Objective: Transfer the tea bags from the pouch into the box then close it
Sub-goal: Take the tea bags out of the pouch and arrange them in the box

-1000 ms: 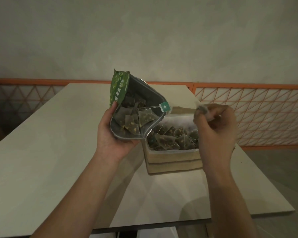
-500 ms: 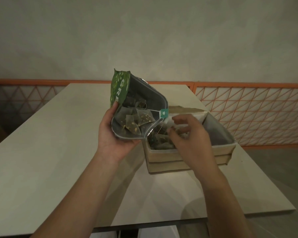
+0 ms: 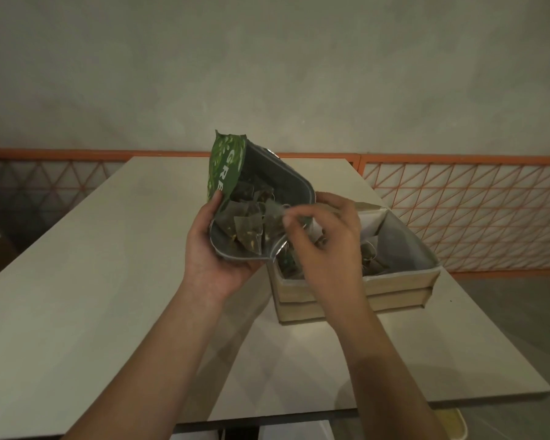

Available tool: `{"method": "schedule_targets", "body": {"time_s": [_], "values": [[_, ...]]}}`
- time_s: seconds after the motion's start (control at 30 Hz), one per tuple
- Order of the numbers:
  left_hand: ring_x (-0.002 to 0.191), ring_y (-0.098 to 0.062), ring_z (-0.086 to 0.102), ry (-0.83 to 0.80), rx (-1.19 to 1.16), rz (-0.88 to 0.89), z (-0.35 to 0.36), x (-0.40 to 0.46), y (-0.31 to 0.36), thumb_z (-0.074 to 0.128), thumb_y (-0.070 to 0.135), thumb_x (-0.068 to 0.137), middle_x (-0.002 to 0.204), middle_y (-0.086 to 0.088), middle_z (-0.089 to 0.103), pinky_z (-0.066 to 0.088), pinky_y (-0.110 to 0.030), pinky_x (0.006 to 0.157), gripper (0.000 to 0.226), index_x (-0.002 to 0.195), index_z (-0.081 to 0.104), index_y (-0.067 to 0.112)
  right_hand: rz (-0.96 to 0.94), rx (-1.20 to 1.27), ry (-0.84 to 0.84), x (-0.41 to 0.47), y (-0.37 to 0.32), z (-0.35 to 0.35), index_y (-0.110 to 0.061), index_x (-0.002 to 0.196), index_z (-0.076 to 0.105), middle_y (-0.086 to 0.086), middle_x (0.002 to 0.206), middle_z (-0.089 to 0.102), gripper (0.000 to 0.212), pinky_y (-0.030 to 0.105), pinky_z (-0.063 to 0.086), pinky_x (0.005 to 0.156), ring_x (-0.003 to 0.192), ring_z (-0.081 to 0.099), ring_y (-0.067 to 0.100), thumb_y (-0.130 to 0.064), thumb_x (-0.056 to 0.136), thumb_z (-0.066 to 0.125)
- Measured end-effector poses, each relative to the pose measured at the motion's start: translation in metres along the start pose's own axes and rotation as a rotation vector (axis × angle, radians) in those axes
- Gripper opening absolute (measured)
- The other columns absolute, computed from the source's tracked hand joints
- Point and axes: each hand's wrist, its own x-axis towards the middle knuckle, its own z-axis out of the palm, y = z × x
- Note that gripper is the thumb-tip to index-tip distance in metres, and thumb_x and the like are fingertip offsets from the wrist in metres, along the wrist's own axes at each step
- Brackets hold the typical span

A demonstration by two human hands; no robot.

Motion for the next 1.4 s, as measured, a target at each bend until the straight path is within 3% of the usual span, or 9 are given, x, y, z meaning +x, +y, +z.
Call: {"method": "schedule_targets", "body": {"time_s": [0.17, 0.27, 0.4, 0.57, 0.7, 0.9, 1.07, 1.23, 1.4], "values": [[0.132, -0.033, 0.055, -0.014, -0.009, 0.003, -0.002, 0.002, 0.0, 0.057, 0.053, 0.09, 0.141, -0.011, 0.06, 0.051, -0.045, 0.099, 0.056, 0.137, 0.062, 0.021, 0.171, 0.421, 0.014, -0.009, 0.001, -0.025, -0.016, 0.082, 0.063, -0.006, 0.117, 0.05, 0.009, 0.02, 0.053, 0.08, 0.111, 0.053, 0.01, -0.023, 0.088, 0.064], [0.131, -0.033, 0.056, -0.024, -0.023, 0.007, -0.002, 0.005, 0.0, 0.057, 0.052, 0.091, 0.139, -0.011, 0.062, 0.049, -0.047, 0.103, 0.056, 0.136, 0.062, 0.021, 0.104, 0.175, -0.079, -0.013, 0.011, -0.031, -0.022, 0.076, 0.061, -0.01, 0.109, 0.054, 0.005, 0.028, 0.05, 0.087, 0.106, 0.054, 0.005, -0.022, 0.081, 0.064], [0.134, -0.033, 0.053, -0.049, -0.018, -0.001, -0.001, 0.005, -0.001, 0.052, 0.053, 0.094, 0.143, -0.011, 0.058, 0.047, -0.047, 0.104, 0.056, 0.14, 0.059, 0.021, 0.019, -0.102, -0.115, -0.016, 0.022, -0.03, -0.023, 0.077, 0.064, -0.011, 0.102, 0.058, 0.015, 0.002, 0.035, 0.08, 0.099, 0.051, -0.006, -0.011, 0.076, 0.073], [0.117, -0.033, 0.064, -0.063, -0.027, 0.008, 0.001, 0.003, -0.002, 0.05, 0.051, 0.095, 0.14, -0.011, 0.061, 0.058, -0.043, 0.089, 0.05, 0.131, 0.066, 0.02, 0.064, -0.017, -0.25, -0.017, 0.021, -0.03, -0.025, 0.082, 0.063, -0.014, 0.094, 0.06, 0.014, 0.012, 0.044, 0.075, 0.09, 0.057, 0.002, -0.014, 0.081, 0.071], [0.121, -0.031, 0.06, -0.063, -0.008, 0.008, 0.001, 0.003, -0.002, 0.049, 0.052, 0.096, 0.146, -0.009, 0.056, 0.055, -0.04, 0.094, 0.051, 0.133, 0.064, 0.02, 0.032, 0.089, -0.348, -0.016, 0.011, -0.03, -0.02, 0.079, 0.06, -0.01, 0.079, 0.06, 0.017, 0.011, 0.041, 0.067, 0.078, 0.056, 0.006, -0.006, 0.083, 0.069], [0.129, -0.031, 0.055, -0.046, -0.015, 0.004, 0.001, 0.003, -0.002, 0.053, 0.052, 0.094, 0.142, -0.011, 0.059, 0.051, -0.045, 0.099, 0.053, 0.134, 0.064, 0.021, 0.077, 0.05, -0.187, -0.013, 0.022, -0.029, -0.027, 0.077, 0.053, -0.005, 0.08, 0.05, 0.032, 0.016, 0.04, 0.069, 0.075, 0.049, 0.009, -0.002, 0.08, 0.072], [0.133, -0.034, 0.053, -0.029, -0.027, 0.006, 0.002, 0.002, -0.002, 0.055, 0.051, 0.092, 0.141, -0.012, 0.06, 0.052, -0.045, 0.097, 0.051, 0.13, 0.068, 0.02, -0.006, -0.177, -0.106, -0.01, 0.03, -0.034, -0.031, 0.087, 0.07, -0.009, 0.092, 0.041, 0.018, 0.007, 0.04, 0.076, 0.087, 0.045, 0.002, -0.025, 0.075, 0.082], [0.134, -0.033, 0.052, -0.028, -0.033, 0.002, 0.004, 0.001, -0.003, 0.055, 0.051, 0.092, 0.142, -0.012, 0.059, 0.051, -0.045, 0.097, 0.05, 0.128, 0.069, 0.019, -0.017, -0.253, -0.095, -0.013, 0.025, -0.039, -0.03, 0.086, 0.069, -0.004, 0.104, 0.04, 0.04, 0.013, 0.038, 0.082, 0.104, 0.04, 0.011, -0.067, 0.071, 0.065], [0.133, -0.035, 0.054, -0.027, -0.027, -0.003, 0.004, 0.0, -0.003, 0.056, 0.051, 0.091, 0.14, -0.013, 0.06, 0.051, -0.046, 0.099, 0.051, 0.129, 0.069, 0.018, 0.055, -0.131, 0.018, -0.008, 0.016, -0.029, -0.027, 0.094, 0.054, -0.019, 0.098, 0.041, 0.042, 0.017, 0.039, 0.078, 0.093, 0.044, 0.0, -0.057, 0.071, 0.07]]}}
